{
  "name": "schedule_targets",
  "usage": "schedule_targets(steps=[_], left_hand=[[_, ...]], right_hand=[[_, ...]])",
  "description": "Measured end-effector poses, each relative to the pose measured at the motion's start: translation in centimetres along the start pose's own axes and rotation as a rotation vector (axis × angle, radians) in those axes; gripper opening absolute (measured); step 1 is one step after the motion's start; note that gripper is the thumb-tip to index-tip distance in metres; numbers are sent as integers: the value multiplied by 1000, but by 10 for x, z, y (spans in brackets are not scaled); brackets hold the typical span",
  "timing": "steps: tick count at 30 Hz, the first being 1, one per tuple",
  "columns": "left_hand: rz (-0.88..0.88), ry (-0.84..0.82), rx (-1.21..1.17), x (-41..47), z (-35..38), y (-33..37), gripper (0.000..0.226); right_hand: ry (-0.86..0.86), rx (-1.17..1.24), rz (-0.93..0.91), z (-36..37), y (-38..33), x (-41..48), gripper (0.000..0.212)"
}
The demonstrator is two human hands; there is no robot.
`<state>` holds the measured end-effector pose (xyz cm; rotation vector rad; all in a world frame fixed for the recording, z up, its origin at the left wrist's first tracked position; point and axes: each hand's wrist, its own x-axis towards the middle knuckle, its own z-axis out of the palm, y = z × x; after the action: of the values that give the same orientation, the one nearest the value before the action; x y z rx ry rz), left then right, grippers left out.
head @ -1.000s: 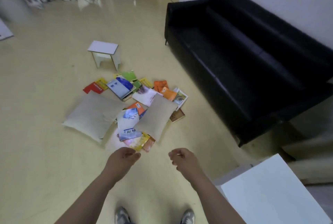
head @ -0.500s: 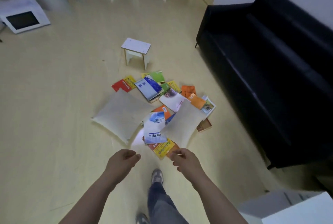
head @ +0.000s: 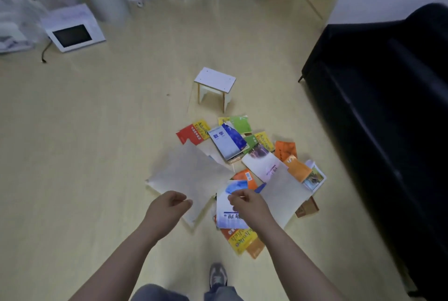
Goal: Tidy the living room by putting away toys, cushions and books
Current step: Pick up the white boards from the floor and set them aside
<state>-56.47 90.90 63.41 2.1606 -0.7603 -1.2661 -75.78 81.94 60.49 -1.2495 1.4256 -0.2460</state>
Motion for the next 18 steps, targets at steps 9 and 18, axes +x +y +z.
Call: schedule_targets(steps=[9,18], left_hand=[[-9,-42,6,92,-89,8,27],[51,-129,99,212,-264,28,32]], right_hand=[[3,20,57,71,-66,78,26],[90,157,120,209,-180,146,20]])
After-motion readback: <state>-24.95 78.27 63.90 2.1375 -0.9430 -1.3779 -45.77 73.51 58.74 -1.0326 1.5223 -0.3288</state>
